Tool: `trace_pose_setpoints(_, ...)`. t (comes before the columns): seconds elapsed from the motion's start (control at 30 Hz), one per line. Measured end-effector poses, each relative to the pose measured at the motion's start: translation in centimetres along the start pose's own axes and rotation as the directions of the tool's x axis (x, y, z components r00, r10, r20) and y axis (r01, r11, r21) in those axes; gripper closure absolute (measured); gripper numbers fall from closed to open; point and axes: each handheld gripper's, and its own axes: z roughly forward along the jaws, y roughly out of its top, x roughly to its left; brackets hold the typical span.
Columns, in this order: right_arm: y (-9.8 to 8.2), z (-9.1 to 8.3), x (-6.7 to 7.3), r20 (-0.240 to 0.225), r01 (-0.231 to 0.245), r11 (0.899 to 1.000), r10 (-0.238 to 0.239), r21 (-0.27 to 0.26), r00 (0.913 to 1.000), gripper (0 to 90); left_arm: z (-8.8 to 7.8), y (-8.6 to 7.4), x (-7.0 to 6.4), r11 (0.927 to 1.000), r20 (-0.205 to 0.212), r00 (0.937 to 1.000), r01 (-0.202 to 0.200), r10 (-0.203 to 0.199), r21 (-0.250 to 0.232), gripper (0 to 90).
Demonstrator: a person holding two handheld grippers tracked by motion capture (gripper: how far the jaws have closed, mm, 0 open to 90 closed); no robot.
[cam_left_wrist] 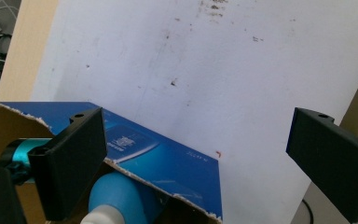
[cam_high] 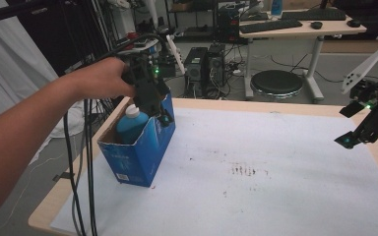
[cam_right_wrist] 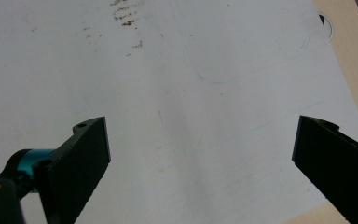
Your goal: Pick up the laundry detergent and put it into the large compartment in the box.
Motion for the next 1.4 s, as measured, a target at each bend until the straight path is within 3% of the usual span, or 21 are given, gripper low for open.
trace_pose_setpoints(0.2,0.1,-0.1,0.2,0.001,0.001,1.000,-0.001,-0.004,1.0000,3.2,0.7,1.4,-0.2,0.9996,0.002,0.9996,-0.028,0.028,0.008,1.5)
trace_pose_setpoints(0.3,0.1,-0.1,0.3,-0.002,0.006,1.000,-0.006,-0.006,1.0000,3.2,1.3,2.4,-0.6,0.9977,0.053,0.9964,-0.067,0.066,0.015,1.6)
trace_pose_setpoints(0.37,0.1,-0.1,0.4,-0.002,0.004,1.000,-0.004,-0.008,1.0000,3.2,1.8,3.2,-0.8,0.9977,0.046,0.9970,-0.063,0.062,0.024,1.6)
trace_pose_setpoints(0.5,0.2,0.1,0.6,-0.003,0.009,1.000,-0.009,-0.011,1.0000,3.2,3.2,5.1,-1.4,0.9944,0.089,0.9920,-0.094,0.089,0.048,1.6)
trace_pose_setpoints(0.63,0.4,0.3,0.9,-0.008,0.014,1.000,-0.014,-0.007,0.9999,3.2,4.6,7.1,-1.9,0.9908,0.124,0.9841,-0.132,0.128,0.028,1.6)
trace_pose_setpoints(0.73,0.5,0.4,1.1,-0.011,0.014,1.000,-0.014,-0.004,0.9998,3.2,5.6,8.4,-2.1,0.9903,0.123,0.9834,-0.137,0.133,0.023,1.6)
trace_pose_setpoints(0.83,0.5,0.6,1.3,-0.012,0.015,1.000,-0.015,0.007,0.9998,3.2,6.7,9.2,-2.1,0.9870,0.140,0.9785,-0.157,0.151,0.032,1.6)
trace_pose_setpoints(1.1,0.6,0.8,1.3,-0.016,0.023,1.000,-0.023,0.011,0.9996,3.2,8.6,10.4,-2.5,0.9785,0.156,0.9706,-0.195,0.183,0.067,1.6)
trace_pose_setpoints(1.4,1.0,1.3,1.4,-0.023,0.031,0.999,-0.030,0.013,0.9993,3.2,9.5,10.5,-2.6,0.9783,0.163,0.9690,-0.198,0.185,0.063,1.6)
